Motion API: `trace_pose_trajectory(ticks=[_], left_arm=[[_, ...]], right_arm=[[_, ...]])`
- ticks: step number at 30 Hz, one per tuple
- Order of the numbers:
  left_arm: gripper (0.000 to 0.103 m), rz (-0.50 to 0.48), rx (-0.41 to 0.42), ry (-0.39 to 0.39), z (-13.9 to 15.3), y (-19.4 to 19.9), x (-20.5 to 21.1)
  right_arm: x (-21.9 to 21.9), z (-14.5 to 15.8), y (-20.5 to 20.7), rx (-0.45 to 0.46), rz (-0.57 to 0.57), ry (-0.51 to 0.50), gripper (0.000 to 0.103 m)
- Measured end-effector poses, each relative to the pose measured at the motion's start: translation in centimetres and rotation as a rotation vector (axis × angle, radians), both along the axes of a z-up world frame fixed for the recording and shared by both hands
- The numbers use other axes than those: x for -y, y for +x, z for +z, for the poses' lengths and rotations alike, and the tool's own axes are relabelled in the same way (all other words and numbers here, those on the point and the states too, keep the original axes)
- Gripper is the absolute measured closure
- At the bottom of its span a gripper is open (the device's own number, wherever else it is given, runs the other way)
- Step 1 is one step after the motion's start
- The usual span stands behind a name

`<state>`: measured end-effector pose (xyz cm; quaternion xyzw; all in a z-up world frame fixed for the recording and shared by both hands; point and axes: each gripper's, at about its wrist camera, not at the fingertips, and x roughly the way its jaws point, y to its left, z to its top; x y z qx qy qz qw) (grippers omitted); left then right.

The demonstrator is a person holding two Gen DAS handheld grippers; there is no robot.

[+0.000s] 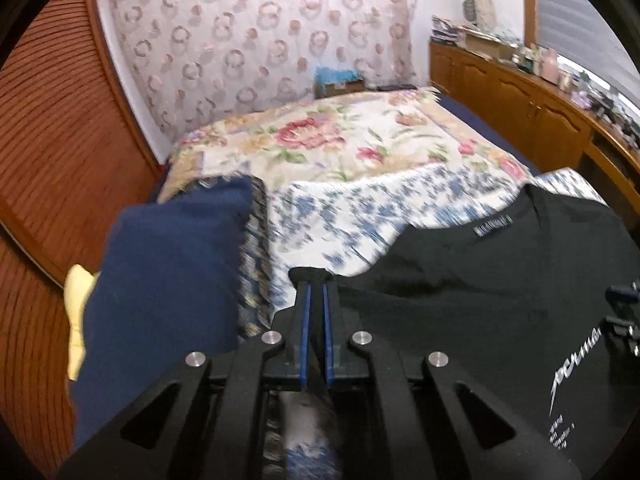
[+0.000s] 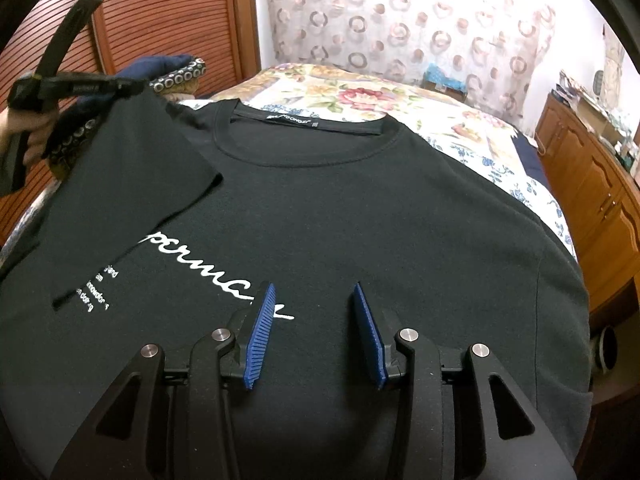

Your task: Fold small clothes

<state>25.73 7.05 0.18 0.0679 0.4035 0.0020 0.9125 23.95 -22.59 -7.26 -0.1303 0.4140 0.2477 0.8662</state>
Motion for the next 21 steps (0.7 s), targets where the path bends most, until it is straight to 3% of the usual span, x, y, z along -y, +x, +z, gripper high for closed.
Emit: trace_pose_trajectory(ticks=[7,9,11,16,21], left_arm=[[0.097,0.019,0.015,-0.008,1.1,1.0,-1.2],[0.090,0.015,0.034,-0.019,1.4,0.6,-1.4],[0.075,0.005,0.063,-0.030,1.9,-0.2,-1.4],[0.053,-0.056,0.129,-0.098,3.2,-3.7,-1.0],[0.048,-0.123,0.187,-0.152,3.4,-8.7,0.2]], right_arm=[[0.0,0.0,0.0,-0.001,0.000,0.001,0.062],[0.0,0.0,0.0,0.000,0.000,0.000,0.062],[0.0,0.0,-0.1,0.000,0.000,0.001,0.061],[0.0,0.0,0.0,-0.001,0.000,0.001,0.061],[0.1,0.0,-0.1,-0.003,-0.001,0.003,0.061]])
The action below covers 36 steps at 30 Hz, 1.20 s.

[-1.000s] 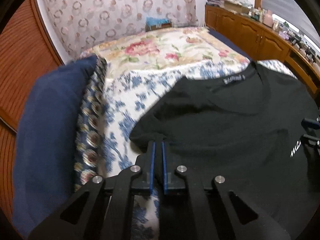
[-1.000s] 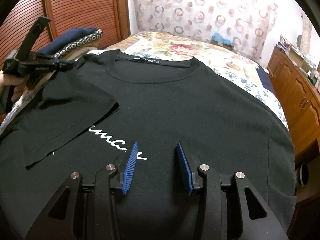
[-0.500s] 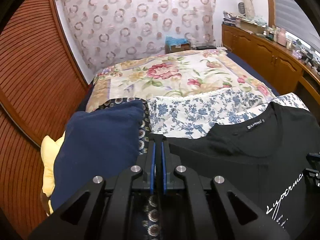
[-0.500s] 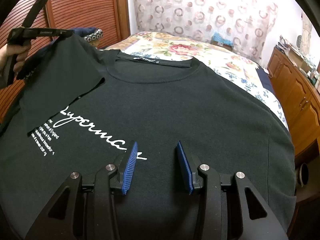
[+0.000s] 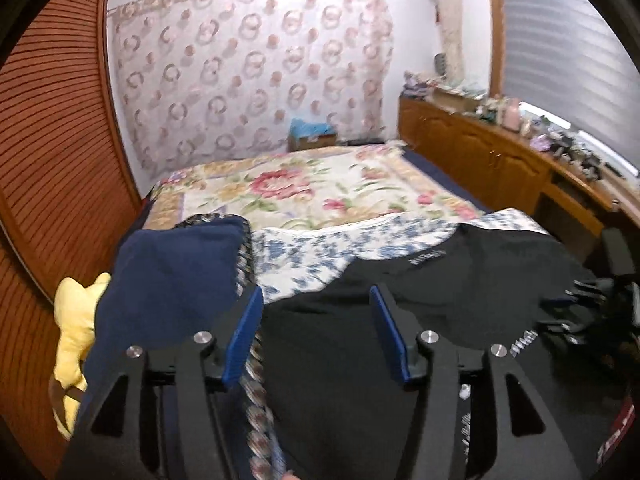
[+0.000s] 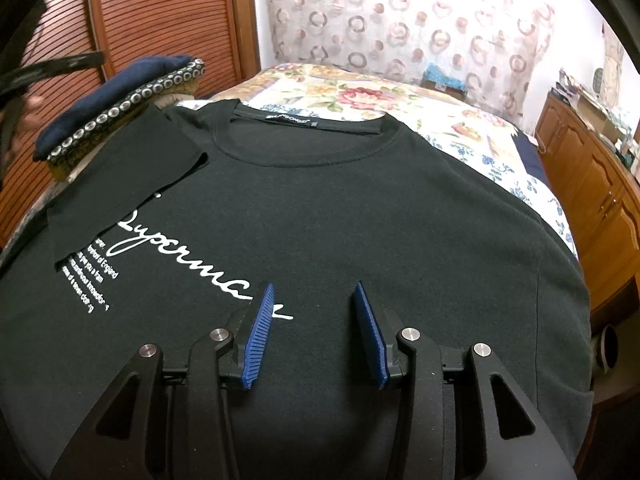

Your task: Fold small clothes

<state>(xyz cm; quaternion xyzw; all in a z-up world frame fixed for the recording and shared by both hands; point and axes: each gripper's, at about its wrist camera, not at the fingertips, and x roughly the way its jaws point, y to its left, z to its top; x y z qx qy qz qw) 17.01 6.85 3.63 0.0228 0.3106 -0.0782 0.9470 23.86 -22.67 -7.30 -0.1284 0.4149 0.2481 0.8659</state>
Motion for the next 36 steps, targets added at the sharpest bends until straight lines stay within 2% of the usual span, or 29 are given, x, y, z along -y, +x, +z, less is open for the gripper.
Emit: trace_pose_trajectory(ticks=[5,11,22,24,26,27,36], left_arm=[[0.047,-0.024,0.045,-0.029,-0.7,-4.2,1.0],[0.047,-0.024,0.074,-0.058,-1.9,-7.5,2.1],[0.047,0.010,0.093,-0.084,-3.3,-10.9,2.8],[0.047,0.012,0.087,-0.093,-3.6,-11.2,2.8],[0.047,0.014,0.084,-0.093,-3.8,-11.4,2.9],[0.047,0.015,0.083,-0.094,-4.0,-11.4,3.1],[0.047,-0.008,0.055,-0.098,-5.3,-11.9,4.8]], right_arm=[[0.0,0.0,0.0,0.001,0.000,-0.001,0.060],[0.1,0.0,0.0,0.000,0.000,-0.001,0.060],[1.1,0.6,-0.8,0.010,-0.029,0.020,0.059],[2.4,1.2,-1.7,0.031,-0.047,0.033,0.059],[4.2,1.8,-2.4,0.040,-0.070,0.038,0.049],[5.0,2.0,-2.7,0.045,-0.087,0.039,0.048],[15.5,3.8,-4.2,0.078,-0.295,0.040,0.048]])
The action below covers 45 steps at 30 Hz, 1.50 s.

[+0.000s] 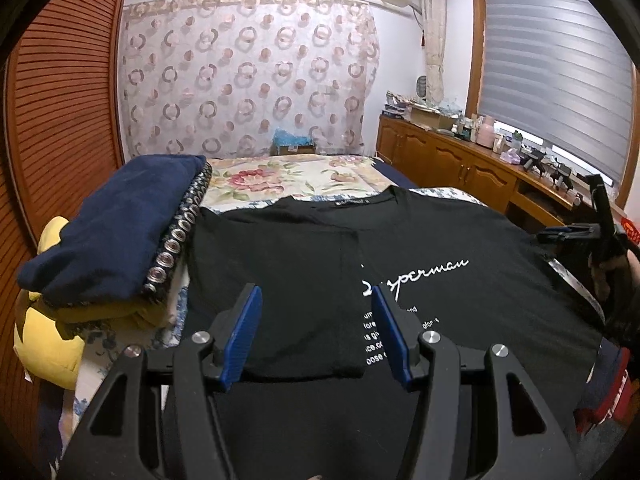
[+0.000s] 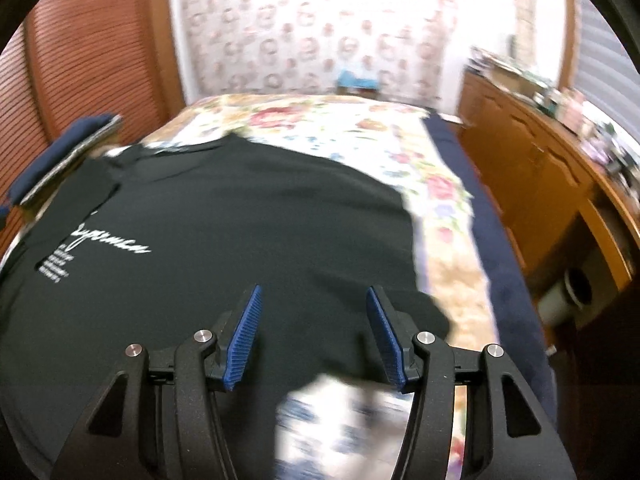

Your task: Fold small clothes

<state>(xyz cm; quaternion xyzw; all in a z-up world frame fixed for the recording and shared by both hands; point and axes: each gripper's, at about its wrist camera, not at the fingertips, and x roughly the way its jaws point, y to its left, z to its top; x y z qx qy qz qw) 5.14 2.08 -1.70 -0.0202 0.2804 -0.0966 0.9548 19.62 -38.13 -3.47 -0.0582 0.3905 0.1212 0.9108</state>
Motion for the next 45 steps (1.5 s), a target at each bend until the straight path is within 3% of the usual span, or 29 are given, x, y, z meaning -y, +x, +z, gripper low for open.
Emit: trace_pose_trajectory(ticks=[6,15,19,21,22,26,29,34,39,45], left_arm=[[0.047,-0.002,-0.059,0.026,-1.4,0.6,1.0],[0.047,-0.011,-0.089,0.038,-1.9,0.6,1.6],[0.047,-0.008,-0.093,0.045,-2.1,0.5,1.8],[0.047,-0.005,-0.100,0.047,-2.1,0.6,1.8],[0.047,-0.004,-0.104,0.048,-2.1,0.7,1.8],[0.047,0.006,-0.113,0.051,-2.3,0.8,1.8],[0.047,0.009,-0.117,0.049,-2.4,0.9,1.7],[0.047,0.012,-0.119,0.050,-2.5,1.0,1.7],[0.047,0.014,-0.122,0.056,-2.6,1.1,1.8],[0.047,0.017,-0.134,0.054,-2.9,1.3,1.7]], right_arm=[[5.0,-0.9,0.6,-0.064,-0.072,0.101,0.048],[7.6,-3.0,1.4,-0.148,-0.105,0.187,0.048],[7.8,-3.0,1.4,-0.163,-0.082,0.206,0.056],[7.7,-2.9,1.2,-0.157,-0.068,0.199,0.062],[7.5,-2.8,1.1,-0.152,-0.061,0.193,0.071],[6.4,-2.2,0.5,-0.097,-0.067,0.069,0.093],[6.0,-1.9,0.5,-0.075,-0.067,0.028,0.099],[5.4,0.5,0.0,0.030,-0.069,0.049,0.101],[2.0,4.3,-0.9,0.140,0.024,0.087,0.101],[-4.8,4.3,-2.5,0.126,0.210,0.084,0.101]])
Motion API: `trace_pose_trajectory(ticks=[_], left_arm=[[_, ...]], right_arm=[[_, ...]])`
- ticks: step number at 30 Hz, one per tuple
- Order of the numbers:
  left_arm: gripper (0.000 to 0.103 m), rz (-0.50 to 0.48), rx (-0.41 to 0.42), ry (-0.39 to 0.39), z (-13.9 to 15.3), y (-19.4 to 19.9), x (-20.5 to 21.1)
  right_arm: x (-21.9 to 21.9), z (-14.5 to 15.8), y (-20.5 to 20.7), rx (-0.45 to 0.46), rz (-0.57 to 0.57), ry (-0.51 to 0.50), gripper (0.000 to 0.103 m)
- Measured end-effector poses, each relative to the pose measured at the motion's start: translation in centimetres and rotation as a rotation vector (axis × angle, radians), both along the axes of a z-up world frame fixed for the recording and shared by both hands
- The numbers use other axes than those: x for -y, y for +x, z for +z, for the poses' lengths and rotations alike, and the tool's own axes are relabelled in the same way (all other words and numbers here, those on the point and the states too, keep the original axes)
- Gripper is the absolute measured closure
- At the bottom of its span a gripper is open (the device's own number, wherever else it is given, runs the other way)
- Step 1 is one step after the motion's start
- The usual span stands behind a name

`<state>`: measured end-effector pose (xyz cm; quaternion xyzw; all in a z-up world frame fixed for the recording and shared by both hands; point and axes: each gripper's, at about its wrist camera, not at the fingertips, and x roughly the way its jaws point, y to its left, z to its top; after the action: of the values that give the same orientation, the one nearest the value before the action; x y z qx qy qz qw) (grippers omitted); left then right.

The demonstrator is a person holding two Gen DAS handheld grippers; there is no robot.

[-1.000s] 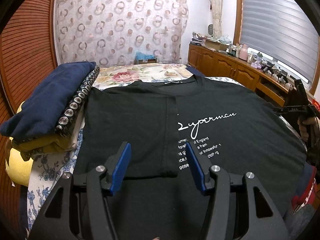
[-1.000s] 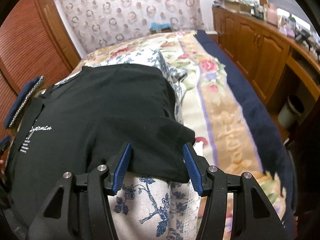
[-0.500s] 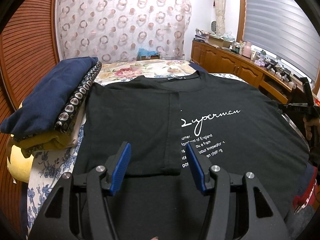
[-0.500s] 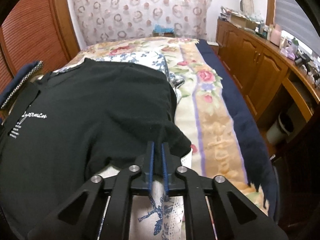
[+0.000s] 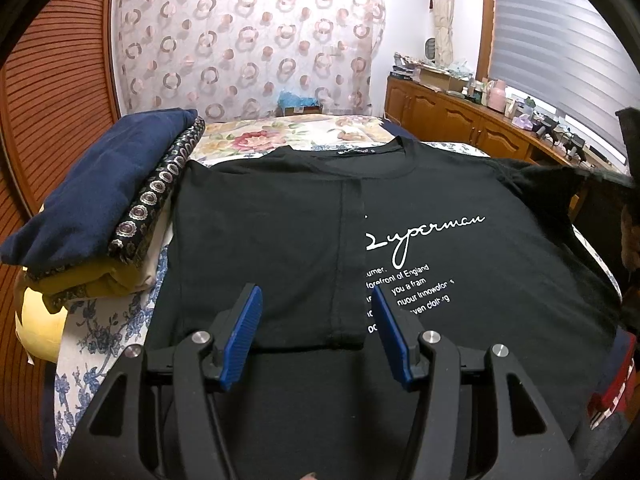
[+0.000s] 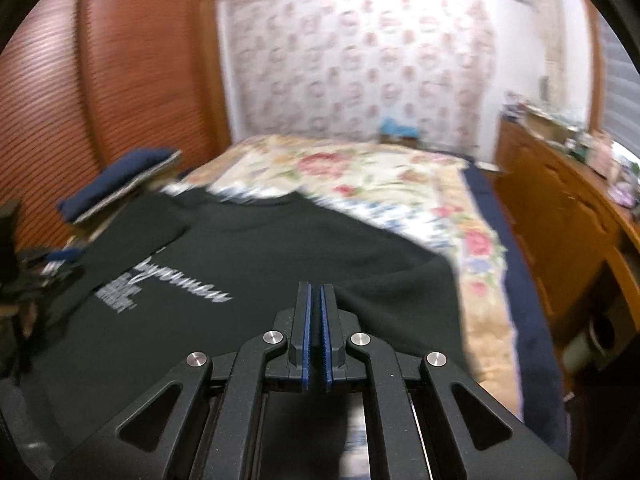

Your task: Fold small clothes

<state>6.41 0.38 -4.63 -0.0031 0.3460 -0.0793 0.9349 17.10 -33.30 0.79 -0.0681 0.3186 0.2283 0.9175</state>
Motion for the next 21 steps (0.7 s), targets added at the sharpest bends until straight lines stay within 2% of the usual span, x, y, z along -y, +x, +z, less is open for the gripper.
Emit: trace_pose_trajectory(ticks=[5,8,10,13,15,17,21], left_arm=[[0.047,0.003,-0.012,0.005,-0.2,0.4,0.1],[0.047,0.003,-0.013,0.006,-0.3,0.4,0.1],[0.047,0.006,-0.014,0.006,-0.3,0.4,0.1],[0.047,0.005,-0.016,0.007,-0.2,0.5,0.2],[0.047,0.006,-0.015,0.008,-0.2,0.5,0.2],[0.047,0.006,-0.015,0.008,-0.2,0.5,0.2],[0.047,0.006,-0.016,0.008,-0.2,0.5,0.2]], right_arm=[[-3.6,-3.7,-0.3,-0.102,0.076,-0.056,0.101],[-4.0,-5.7,-0.4,-0.155,0.079,-0.079,0.101],[-3.8,-5.9,-0.7,-0.167,0.077,-0.066,0.099],[-3.0,-5.2,-1.0,-0.163,0.061,-0.053,0.081],[-2.3,-4.2,-1.4,-0.142,0.046,-0.034,0.077],[-1.2,-2.8,-1.8,-0.101,0.017,-0.034,0.062],[1.0,-1.5,-1.2,-0.057,-0.059,-0.040,0.059]])
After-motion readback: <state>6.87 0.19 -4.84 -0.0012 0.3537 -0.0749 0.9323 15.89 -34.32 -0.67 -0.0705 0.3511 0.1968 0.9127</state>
